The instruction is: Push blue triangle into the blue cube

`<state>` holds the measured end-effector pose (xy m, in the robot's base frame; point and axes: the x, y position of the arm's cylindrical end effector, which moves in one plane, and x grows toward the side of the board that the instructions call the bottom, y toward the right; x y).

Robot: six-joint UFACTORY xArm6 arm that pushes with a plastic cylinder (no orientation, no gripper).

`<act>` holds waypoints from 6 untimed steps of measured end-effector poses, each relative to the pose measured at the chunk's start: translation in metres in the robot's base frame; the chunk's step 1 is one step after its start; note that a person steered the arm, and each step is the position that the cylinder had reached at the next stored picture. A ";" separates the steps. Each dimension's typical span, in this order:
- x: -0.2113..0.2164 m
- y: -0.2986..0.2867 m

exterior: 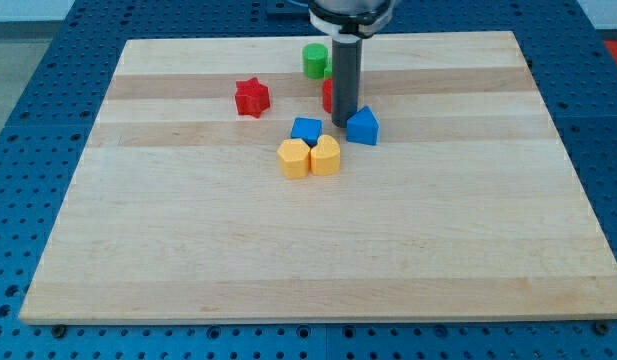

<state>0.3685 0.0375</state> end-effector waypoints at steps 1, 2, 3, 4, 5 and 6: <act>-0.004 0.039; -0.005 0.070; -0.001 0.083; 0.000 0.081; 0.001 0.081; 0.003 0.079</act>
<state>0.3716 0.1168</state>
